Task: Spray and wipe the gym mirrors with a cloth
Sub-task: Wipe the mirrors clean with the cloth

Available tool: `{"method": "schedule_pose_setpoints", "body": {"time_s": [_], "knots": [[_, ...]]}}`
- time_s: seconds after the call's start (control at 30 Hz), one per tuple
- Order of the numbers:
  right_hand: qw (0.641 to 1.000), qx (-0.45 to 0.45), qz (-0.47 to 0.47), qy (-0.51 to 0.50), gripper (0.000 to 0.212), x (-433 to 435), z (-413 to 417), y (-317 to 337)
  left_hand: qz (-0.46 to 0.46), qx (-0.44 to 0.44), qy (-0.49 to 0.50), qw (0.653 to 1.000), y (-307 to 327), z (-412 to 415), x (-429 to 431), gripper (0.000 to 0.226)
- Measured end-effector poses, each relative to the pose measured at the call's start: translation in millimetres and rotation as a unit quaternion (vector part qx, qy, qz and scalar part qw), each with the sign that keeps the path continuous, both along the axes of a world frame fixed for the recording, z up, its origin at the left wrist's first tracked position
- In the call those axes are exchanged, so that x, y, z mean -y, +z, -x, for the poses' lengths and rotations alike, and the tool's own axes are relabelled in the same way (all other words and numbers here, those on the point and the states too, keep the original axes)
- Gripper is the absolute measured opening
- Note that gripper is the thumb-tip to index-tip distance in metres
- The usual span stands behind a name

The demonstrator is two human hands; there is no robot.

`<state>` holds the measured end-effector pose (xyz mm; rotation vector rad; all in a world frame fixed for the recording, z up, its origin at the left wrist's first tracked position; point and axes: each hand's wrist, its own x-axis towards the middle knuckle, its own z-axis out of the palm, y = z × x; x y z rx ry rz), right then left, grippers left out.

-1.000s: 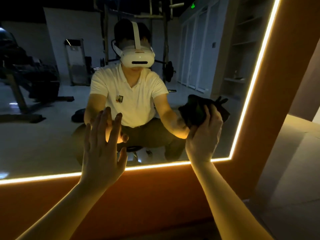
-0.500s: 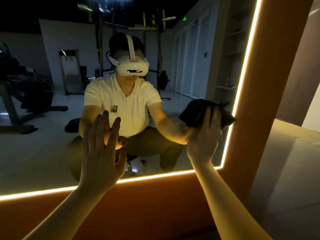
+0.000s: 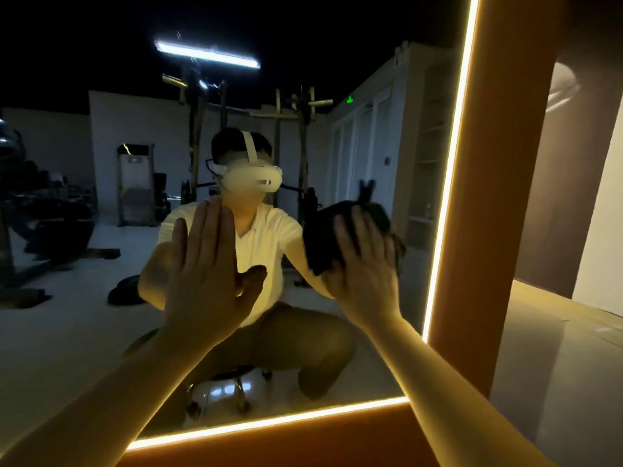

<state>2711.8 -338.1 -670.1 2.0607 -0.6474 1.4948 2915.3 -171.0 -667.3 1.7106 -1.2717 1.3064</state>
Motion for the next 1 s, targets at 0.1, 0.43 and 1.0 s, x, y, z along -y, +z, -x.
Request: {"method": "schedule_pose_setpoints", "body": {"time_s": [0.1,0.43,1.0], "knots": [[0.975,0.195,-0.087,-0.058,0.063,27.2,19.6,53.8,-0.006,0.016,0.012,1.0,4.8,1.4,0.0,0.1],[0.997,-0.001,0.063,0.05,0.065,-52.4,-84.2,132.7,0.048,0.065,0.007,0.997,79.6,-26.9,-19.2,0.086],[0.999,0.022,0.027,-0.015,0.072,-89.8,-131.7,241.6,0.045,0.09,0.031,0.994,132.0,-69.7,-49.9,0.093]]}}
